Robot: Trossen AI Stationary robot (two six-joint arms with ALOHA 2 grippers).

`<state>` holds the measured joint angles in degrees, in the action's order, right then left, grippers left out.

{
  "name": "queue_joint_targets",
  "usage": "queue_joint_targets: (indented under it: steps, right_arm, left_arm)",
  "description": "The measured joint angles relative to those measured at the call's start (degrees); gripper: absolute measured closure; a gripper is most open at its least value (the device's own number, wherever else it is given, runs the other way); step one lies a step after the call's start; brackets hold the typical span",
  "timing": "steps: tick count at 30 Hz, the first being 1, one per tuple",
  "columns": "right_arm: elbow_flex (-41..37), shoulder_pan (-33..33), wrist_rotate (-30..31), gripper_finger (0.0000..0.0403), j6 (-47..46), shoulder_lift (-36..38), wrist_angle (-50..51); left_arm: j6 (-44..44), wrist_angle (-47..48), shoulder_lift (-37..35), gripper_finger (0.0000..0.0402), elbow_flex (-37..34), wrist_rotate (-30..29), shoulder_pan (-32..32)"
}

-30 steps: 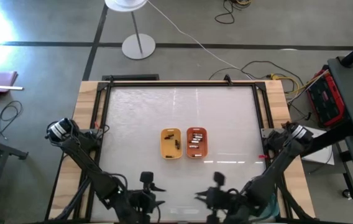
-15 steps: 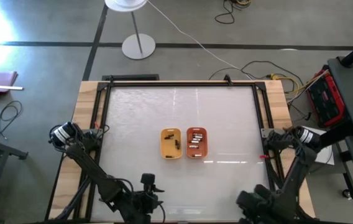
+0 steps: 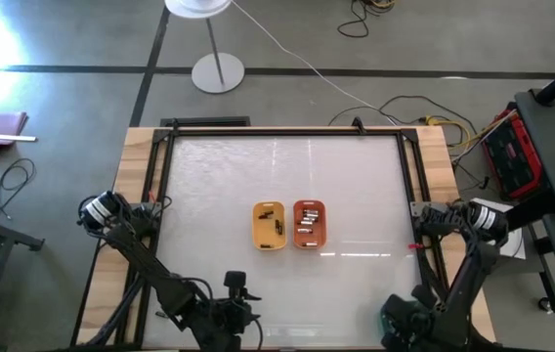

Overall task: Sort batteries
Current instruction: Put the gray battery into the green bin

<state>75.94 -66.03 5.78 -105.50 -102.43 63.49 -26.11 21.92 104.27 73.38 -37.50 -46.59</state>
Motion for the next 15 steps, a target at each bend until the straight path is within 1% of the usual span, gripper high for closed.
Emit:
queue_joint_targets:
  steps: [4,11,13,15]
  right_arm:
    - [-3.89,-0.11,-0.33,0.0375,1.84,0.00,-5.19]
    - [-7.22,-0.10,-0.35,0.0373,1.40,0.00,-5.58]
    - [-7.46,-0.10,-0.40,0.0363,0.66,0.00,-5.52]
    - [-7.49,-0.10,-0.42,0.0344,0.49,0.01,-5.74]
  left_arm:
    - [-0.37,-0.03,0.00,0.0225,0.00,0.01,0.00]
    - [-1.45,-0.03,0.00,0.0225,0.00,0.05,0.00]
    - [-2.87,0.08,-0.17,0.0225,0.00,1.72,0.00]
    - [-3.57,1.40,-1.15,0.0225,0.00,5.40,0.00]
